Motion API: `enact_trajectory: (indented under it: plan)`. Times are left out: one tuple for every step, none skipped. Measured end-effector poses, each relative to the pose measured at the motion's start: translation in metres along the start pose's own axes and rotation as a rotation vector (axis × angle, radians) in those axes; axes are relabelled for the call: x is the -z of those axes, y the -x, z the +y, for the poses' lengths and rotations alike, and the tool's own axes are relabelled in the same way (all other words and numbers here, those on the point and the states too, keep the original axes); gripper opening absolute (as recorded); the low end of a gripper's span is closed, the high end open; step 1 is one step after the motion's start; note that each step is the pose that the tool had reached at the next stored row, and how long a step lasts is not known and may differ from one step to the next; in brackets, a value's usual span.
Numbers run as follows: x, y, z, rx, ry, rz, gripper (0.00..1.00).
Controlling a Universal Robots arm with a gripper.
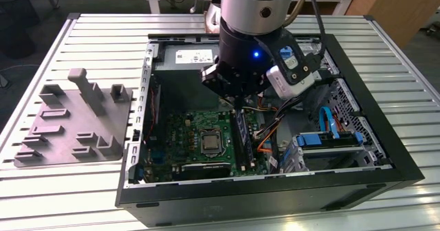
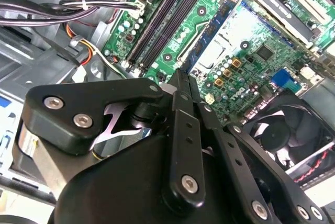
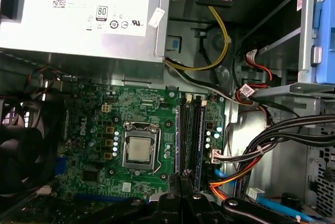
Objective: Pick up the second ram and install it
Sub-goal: 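Insert the second ram into the second slot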
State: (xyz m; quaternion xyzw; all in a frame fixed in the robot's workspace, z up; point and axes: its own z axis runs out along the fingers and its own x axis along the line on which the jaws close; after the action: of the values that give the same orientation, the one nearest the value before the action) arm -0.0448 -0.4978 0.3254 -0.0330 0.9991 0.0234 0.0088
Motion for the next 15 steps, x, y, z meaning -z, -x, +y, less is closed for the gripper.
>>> enact_trajectory:
  plan:
    - [-0.0014,0.0,-0.0004,-0.004,-0.0001,-0.0001,0.11]
    - [-0.0028,0.0,-0.0007,-0.008,-0.0001,-0.0004,0.11]
    - [-0.0043,-0.0001,-0.0011,-0.012,-0.0003,-0.0006,0.11]
    - [-0.0058,-0.0001,-0.0014,-0.017,-0.0004,-0.0007,0.11]
    - [-0.0075,-0.0001,-0.0017,-0.022,-0.0004,-0.001,0.11]
    - [-0.0089,0.0001,-0.0019,-0.024,-0.0006,-0.0011,0.11]
    - [-0.0103,0.0006,-0.002,-0.024,-0.0005,-0.0011,0.11]
    - [-0.0119,0.0012,-0.0021,-0.025,-0.0005,-0.0012,0.11]
    - [-0.0135,0.002,-0.0022,-0.025,-0.0004,-0.0011,0.11]
    - [-0.015,0.003,-0.0024,-0.025,-0.0005,-0.0012,0.11]
    - [-0.0164,0.0041,-0.0025,-0.025,-0.0005,-0.0011,0.11]
    - [-0.0179,0.0057,-0.0027,-0.025,-0.0004,-0.0012,0.11]
    - [-0.019,0.0074,-0.0029,-0.025,-0.0004,-0.0012,0.11]
    - [-0.0199,0.009,-0.003,-0.025,-0.0004,-0.0011,0.11]
    - [-0.0208,0.0098,-0.0031,-0.025,-0.0005,-0.0011,0.11]
